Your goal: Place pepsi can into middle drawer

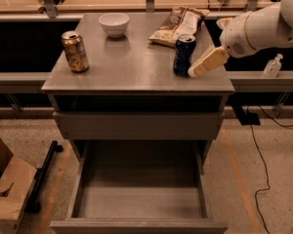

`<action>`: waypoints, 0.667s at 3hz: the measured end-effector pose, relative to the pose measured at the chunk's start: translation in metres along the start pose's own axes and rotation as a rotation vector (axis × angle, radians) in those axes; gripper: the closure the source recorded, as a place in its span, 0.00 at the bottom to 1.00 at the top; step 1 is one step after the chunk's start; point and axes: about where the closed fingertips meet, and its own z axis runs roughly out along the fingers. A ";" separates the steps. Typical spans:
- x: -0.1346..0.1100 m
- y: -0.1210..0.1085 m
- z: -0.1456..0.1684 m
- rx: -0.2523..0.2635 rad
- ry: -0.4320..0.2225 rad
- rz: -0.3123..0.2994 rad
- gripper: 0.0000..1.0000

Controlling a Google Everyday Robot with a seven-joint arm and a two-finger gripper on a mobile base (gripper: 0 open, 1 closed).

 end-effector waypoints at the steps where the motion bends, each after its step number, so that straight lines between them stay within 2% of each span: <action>1: 0.000 -0.010 0.042 -0.038 -0.052 0.033 0.00; 2: 0.007 -0.023 0.079 -0.066 -0.082 0.083 0.00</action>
Offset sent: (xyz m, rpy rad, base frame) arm 0.1082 0.0256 -0.0666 0.1949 0.0775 0.0214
